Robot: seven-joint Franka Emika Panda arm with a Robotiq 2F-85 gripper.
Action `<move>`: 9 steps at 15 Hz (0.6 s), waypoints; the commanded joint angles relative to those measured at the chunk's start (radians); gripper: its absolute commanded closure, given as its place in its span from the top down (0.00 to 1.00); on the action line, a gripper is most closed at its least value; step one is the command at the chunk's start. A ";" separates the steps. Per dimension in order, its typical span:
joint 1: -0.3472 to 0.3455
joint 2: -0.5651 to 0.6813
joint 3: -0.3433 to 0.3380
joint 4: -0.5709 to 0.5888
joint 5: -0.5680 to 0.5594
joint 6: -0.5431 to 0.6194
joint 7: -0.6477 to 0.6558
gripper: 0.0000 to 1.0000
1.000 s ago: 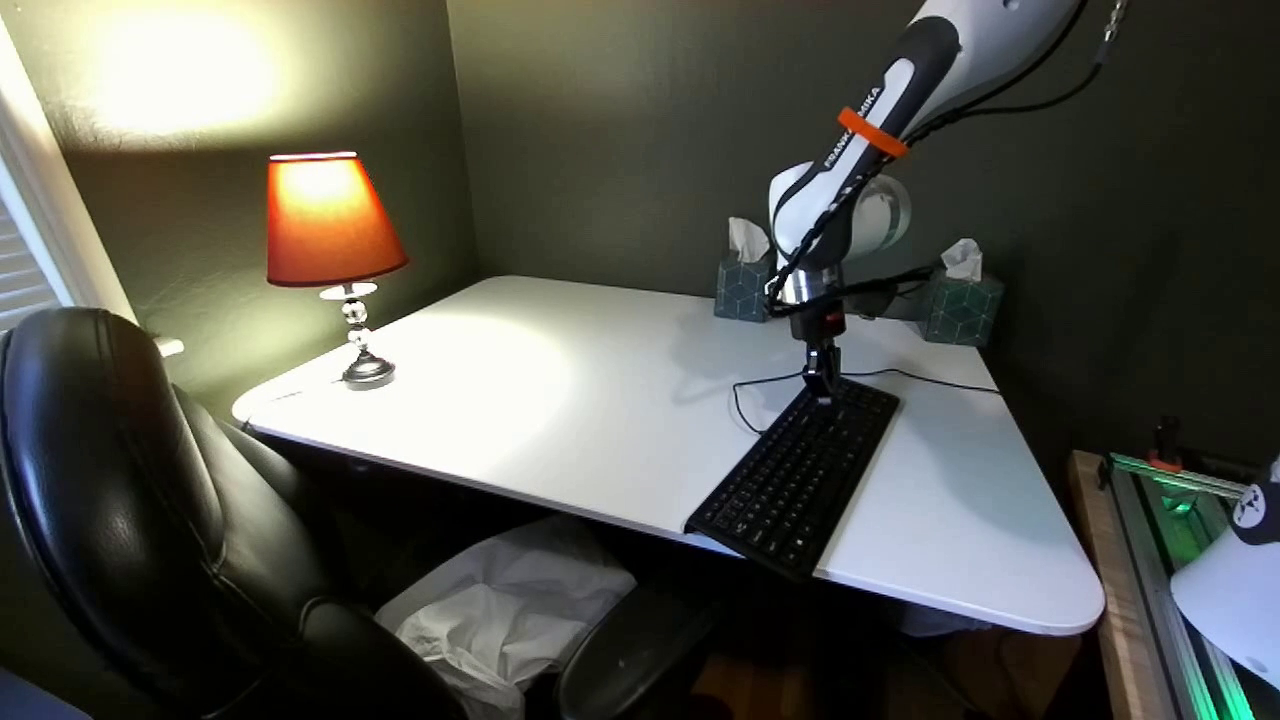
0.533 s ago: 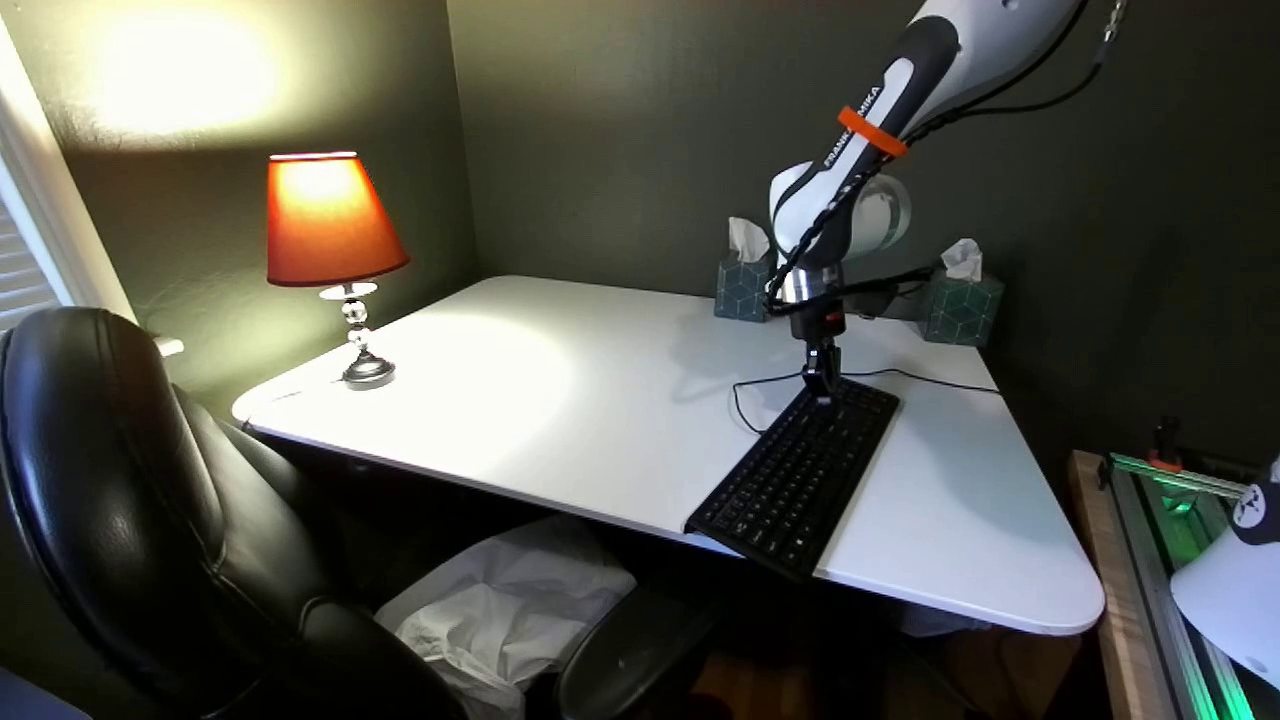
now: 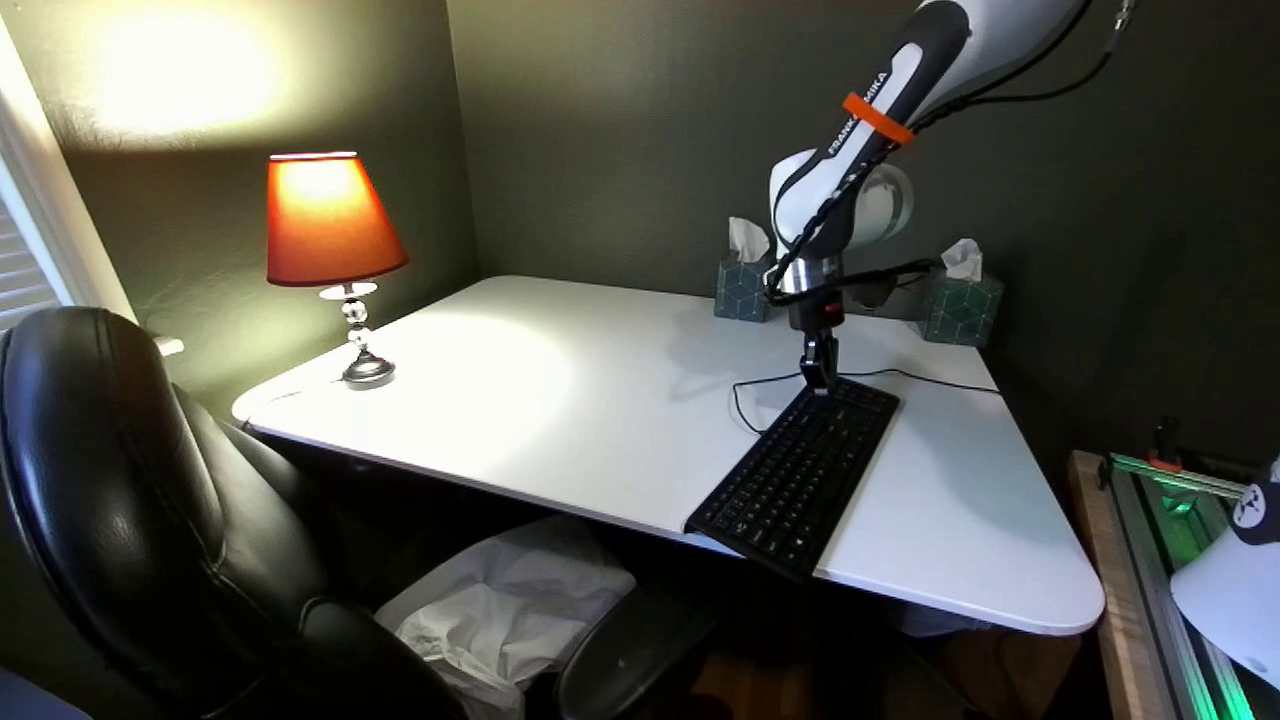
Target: Press a button on the right side of the keyboard
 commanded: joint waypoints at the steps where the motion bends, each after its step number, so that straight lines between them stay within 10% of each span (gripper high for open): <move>1: 0.023 -0.101 -0.011 -0.079 -0.039 0.030 0.028 0.33; 9: 0.065 -0.258 -0.056 -0.149 -0.193 0.032 0.167 0.95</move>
